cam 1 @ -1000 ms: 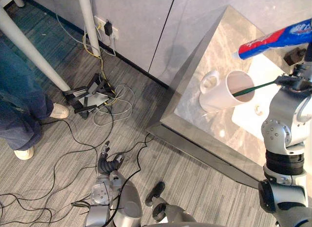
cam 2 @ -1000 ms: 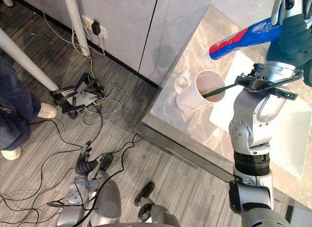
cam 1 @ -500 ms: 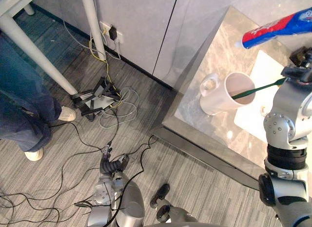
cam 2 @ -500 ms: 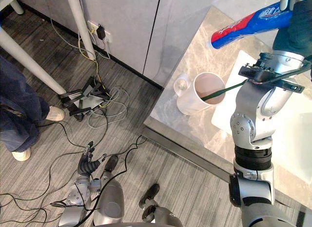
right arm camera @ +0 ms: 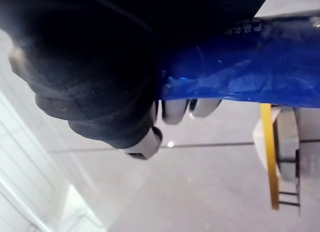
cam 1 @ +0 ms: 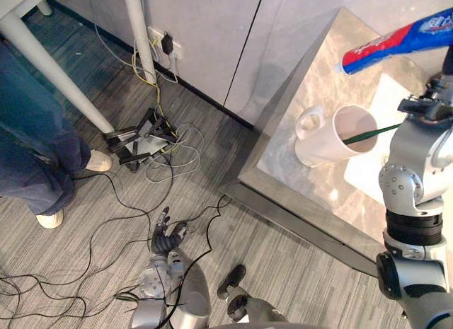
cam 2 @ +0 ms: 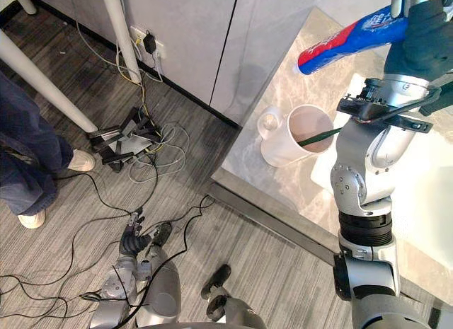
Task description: Organize washtable
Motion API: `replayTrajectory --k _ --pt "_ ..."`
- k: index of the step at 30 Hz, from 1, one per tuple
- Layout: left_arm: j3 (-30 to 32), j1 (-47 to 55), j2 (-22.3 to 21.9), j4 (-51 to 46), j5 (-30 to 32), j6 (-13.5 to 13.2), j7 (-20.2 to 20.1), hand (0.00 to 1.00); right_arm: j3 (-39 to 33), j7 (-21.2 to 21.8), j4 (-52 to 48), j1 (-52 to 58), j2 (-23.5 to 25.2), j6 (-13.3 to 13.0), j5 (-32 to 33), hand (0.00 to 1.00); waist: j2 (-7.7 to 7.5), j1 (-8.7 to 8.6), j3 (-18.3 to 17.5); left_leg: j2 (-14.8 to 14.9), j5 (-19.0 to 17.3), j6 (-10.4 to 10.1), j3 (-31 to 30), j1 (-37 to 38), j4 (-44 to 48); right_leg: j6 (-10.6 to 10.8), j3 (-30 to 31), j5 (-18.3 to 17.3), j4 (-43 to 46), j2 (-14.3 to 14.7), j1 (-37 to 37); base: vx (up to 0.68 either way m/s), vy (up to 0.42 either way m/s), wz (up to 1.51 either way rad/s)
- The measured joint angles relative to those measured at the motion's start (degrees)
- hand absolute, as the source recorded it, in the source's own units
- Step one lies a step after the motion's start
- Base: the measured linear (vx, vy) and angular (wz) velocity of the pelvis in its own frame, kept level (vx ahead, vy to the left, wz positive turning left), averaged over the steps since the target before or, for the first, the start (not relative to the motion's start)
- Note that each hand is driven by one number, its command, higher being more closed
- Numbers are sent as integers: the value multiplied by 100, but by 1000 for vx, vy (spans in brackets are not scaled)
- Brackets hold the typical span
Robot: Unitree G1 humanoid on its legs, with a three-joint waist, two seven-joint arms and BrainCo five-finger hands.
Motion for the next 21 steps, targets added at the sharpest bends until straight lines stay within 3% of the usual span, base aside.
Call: replayTrajectory --k 18,21 --pt "-11 -7 3 -2 -43 0 -9 0 334 119 0 1 238 14 -11 100 -11 2 3 -2 1 -2 -131 -93 44 0 -104 0 1 23 2 6 16 3" --pt "-6 -7 5 -8 -42 0 -15 0 335 123 0 17 407 21 -14 100 -66 -18 24 0 1 -2 -124 -92 52 0 -106 0 1 23 1 1 11 -1"
